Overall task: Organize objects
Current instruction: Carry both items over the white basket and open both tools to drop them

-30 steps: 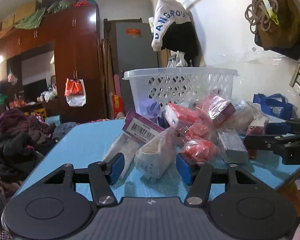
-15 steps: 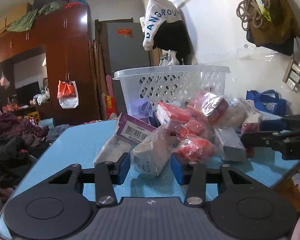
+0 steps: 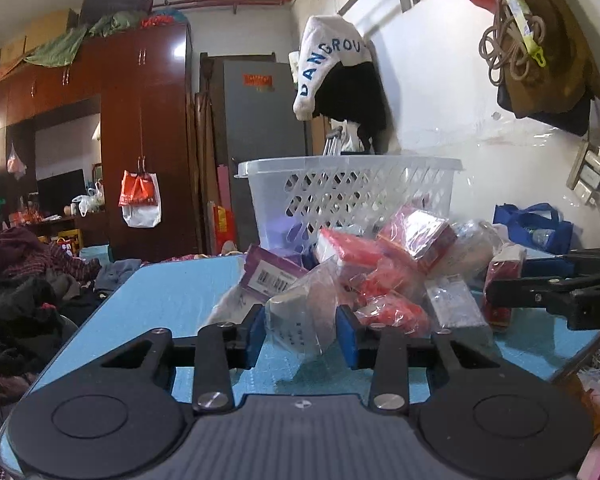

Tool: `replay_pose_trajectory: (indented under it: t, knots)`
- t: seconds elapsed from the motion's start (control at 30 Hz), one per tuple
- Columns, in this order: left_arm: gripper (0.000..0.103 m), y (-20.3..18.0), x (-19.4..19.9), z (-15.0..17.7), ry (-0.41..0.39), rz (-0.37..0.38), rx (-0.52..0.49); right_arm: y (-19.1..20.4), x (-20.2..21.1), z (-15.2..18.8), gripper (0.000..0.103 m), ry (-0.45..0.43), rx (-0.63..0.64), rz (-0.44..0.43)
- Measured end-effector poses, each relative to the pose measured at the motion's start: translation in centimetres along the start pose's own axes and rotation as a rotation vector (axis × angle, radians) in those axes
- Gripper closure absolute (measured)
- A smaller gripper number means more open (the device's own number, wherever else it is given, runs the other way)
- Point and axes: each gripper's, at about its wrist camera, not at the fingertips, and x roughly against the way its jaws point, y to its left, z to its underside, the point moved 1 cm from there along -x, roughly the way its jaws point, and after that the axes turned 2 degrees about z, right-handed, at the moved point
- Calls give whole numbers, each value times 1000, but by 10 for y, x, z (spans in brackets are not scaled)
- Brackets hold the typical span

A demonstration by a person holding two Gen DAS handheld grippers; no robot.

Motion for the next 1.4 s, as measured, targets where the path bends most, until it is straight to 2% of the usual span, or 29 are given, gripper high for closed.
replay_pose_trajectory:
  t: [0.23, 0.5, 0.63, 0.7, 0.87, 0.97, 1.07, 1.2, 1.27, 1.3, 1.33, 1.4]
  knots:
    - [61, 4, 7, -4, -31, -5, 17, -3, 8, -5, 40, -27, -6, 0]
    - [61, 14, 15, -12, -73, 5, 91, -17, 17, -14, 40, -61, -49, -15]
    - [61, 14, 17, -35, -118, 19, 113, -27, 19, -36, 40, -99, -48, -13]
    - [61, 13, 10, -53, -128, 37, 115, -33, 14, -58, 40, -126, -24, -11]
    - [61, 12, -30, -120, -147, 90, 134, -43, -29, -123, 40, -153, 44, -13]
    - [61, 12, -69, -158, -115, 97, 147, -51, -68, -152, 40, -108, 69, 30]
    - [61, 12, -113, -175, -37, 59, 152, -59, -102, -163, 40, -34, 63, 50]
    - [61, 21, -162, -172, 72, 37, 196, -65, -135, -157, 40, 54, 79, 66]
    - [59, 22, -171, -167, 71, 69, 190, -66, -137, -152, 36, 53, 68, 64]
    - [47, 22, -171, -165, 75, 93, 173, -67, -137, -150, 19, 64, 56, 49]
    - [36, 21, -169, -163, 80, 105, 160, -67, -131, -148, 7, 62, 48, 40]
    - [34, 19, -154, -156, 58, 109, 138, -64, -107, -143, 1, 4, 48, 39]
